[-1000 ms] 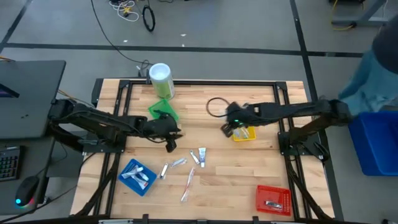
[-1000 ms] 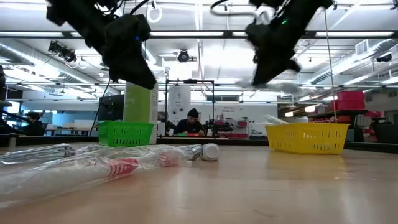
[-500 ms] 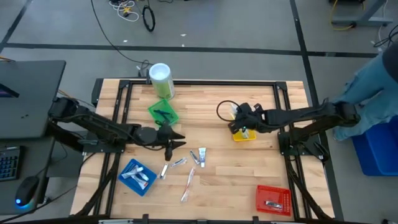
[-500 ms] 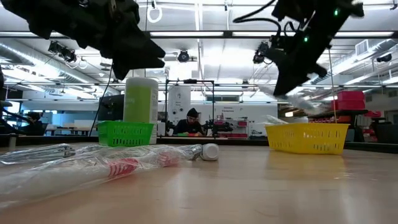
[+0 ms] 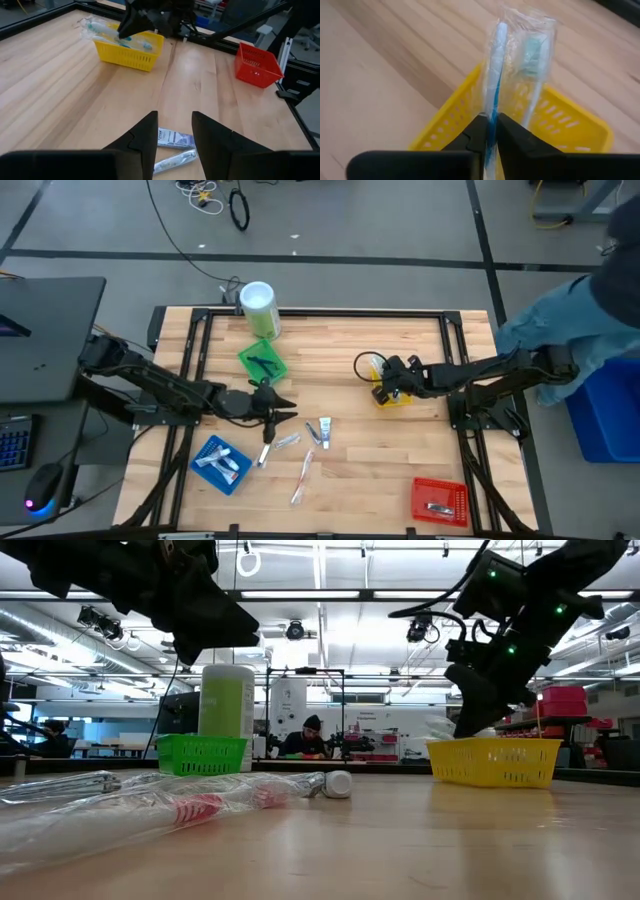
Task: Pick & Place Travel size toiletries
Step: Put the blue toothbrush into the yellow bin, then put the middle nail cutter into the red bin
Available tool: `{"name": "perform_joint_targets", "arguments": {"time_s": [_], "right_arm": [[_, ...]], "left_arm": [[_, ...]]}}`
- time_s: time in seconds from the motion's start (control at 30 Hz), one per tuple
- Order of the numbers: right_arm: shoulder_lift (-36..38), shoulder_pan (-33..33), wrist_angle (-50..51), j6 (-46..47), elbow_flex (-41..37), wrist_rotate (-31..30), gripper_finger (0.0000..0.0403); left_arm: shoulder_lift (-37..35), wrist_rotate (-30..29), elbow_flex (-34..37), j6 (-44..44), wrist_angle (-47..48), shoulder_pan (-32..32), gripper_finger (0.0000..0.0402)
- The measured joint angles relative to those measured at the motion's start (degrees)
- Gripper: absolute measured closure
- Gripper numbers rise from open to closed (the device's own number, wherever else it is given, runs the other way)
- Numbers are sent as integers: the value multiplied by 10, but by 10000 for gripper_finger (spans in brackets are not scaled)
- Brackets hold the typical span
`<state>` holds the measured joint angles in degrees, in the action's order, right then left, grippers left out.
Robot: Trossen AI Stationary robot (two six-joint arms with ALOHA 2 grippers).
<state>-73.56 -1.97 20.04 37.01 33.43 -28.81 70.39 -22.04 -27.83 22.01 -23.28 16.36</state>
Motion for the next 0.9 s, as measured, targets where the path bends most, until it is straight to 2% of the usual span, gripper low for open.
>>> {"name": "perform_joint_targets", "arguments": {"time_s": [0.37,0.57,0.73,0.9], "right_arm": [[3,0,-11,-30,0,4,258],[30,0,-11,-30,0,4,207],[60,6,-23,-51,0,4,183],[77,25,-69,-87,0,6,176]], "left_arm": [[0,-16,0,35,45,4,267],[0,-27,0,57,72,4,268],[0,-27,0,57,72,4,268],[0,-27,0,57,72,4,269]]}}
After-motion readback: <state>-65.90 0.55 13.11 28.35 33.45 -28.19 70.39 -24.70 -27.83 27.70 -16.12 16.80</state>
